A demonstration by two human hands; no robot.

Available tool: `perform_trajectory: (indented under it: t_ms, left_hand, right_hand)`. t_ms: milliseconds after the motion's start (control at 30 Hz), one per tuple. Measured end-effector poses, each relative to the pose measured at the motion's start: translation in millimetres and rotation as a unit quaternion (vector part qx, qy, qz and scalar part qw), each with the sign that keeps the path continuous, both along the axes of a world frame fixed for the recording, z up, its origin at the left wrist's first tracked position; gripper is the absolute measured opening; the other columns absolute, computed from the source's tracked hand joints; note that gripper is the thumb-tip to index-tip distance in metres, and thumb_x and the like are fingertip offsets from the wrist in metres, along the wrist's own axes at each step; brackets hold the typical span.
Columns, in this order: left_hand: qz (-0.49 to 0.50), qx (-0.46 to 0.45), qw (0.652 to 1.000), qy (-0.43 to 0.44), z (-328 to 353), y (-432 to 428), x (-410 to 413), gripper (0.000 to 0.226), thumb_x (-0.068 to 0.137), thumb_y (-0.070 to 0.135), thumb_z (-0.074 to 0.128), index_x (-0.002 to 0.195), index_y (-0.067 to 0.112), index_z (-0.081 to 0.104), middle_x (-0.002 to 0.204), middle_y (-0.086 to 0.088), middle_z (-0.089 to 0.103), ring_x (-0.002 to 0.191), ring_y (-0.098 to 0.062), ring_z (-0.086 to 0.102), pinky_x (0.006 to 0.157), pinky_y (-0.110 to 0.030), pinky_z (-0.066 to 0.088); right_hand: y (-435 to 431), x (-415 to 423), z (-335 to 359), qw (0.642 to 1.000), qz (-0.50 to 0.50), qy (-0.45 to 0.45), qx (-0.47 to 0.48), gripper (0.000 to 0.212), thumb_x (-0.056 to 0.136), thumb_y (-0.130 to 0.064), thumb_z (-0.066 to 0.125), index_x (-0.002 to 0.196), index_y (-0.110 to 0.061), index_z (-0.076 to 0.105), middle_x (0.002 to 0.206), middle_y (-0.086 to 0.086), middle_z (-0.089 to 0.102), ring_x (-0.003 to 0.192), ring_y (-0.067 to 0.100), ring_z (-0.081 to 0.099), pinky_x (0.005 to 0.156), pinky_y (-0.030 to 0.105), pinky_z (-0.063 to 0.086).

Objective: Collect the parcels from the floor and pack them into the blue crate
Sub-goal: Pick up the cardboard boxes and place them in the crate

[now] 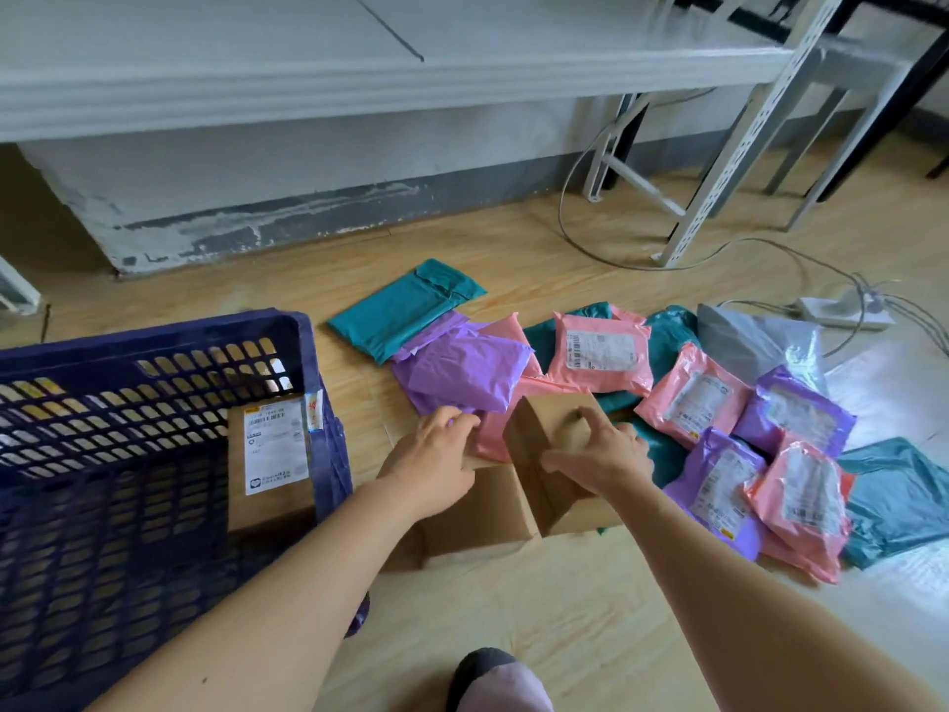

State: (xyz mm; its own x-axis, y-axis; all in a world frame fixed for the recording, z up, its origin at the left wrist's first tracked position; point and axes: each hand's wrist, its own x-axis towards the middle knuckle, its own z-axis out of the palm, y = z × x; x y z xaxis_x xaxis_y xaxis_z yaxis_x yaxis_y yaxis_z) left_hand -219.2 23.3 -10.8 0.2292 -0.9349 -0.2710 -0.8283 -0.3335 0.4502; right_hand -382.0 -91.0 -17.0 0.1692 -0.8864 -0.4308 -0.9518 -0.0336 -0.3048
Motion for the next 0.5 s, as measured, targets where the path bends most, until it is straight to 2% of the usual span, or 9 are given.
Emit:
perform_trajectory:
  t_ms: [167,333,433,500]
  left_hand:
    - [0.038,-0.022,0.999,0.001,41.0,20.4,21.4,0.068,0.088,0.019,0.055,0.147,0.018,0.021,0.15,-0.003,0.023,0.138,-0.023,0.026,0.107,-0.034,0.03]
    - [0.088,-0.031,0.996,0.011,76.6,53.8,51.9,0.087,0.085,0.025,0.064,0.151,0.017,0.007,0.155,-0.007,0.017,0.143,-0.025,0.02,0.113,-0.036,0.023]
    - [0.138,-0.04,0.989,0.04,91.3,73.1,73.4,0.095,0.082,0.022,0.07,0.152,0.019,0.006,0.155,-0.007,0.019,0.139,-0.025,0.029,0.108,-0.034,0.03]
    - [0.176,-0.049,0.979,0.096,97.0,85.2,87.8,0.101,0.076,0.023,0.076,0.151,0.022,0.009,0.152,-0.005,0.027,0.132,-0.023,0.039,0.103,-0.033,0.036]
  right_hand:
    - [16.2,28.1,53.8,0.994,0.047,-0.097,0.032,0.089,0.046,-0.055,0.063,0.132,-0.038,0.045,0.123,0.006,0.052,0.115,0.027,0.049,0.097,0.037,0.044]
    - [35.6,59.1,103.3,0.974,0.082,-0.185,0.107,0.07,0.065,-0.043,0.072,0.131,-0.033,0.051,0.113,0.003,0.054,0.094,0.018,0.054,0.074,0.027,0.044]
    - [54.5,79.4,129.3,0.954,0.094,-0.242,0.147,0.037,0.071,-0.037,0.069,0.106,-0.03,0.065,0.106,0.005,0.063,0.093,0.022,0.062,0.081,0.032,0.051]
    - [70.5,91.4,140.5,0.938,0.081,-0.282,0.185,0.034,0.063,-0.042,0.069,0.092,-0.025,0.065,0.1,0.005,0.064,0.088,0.022,0.061,0.077,0.031,0.048]
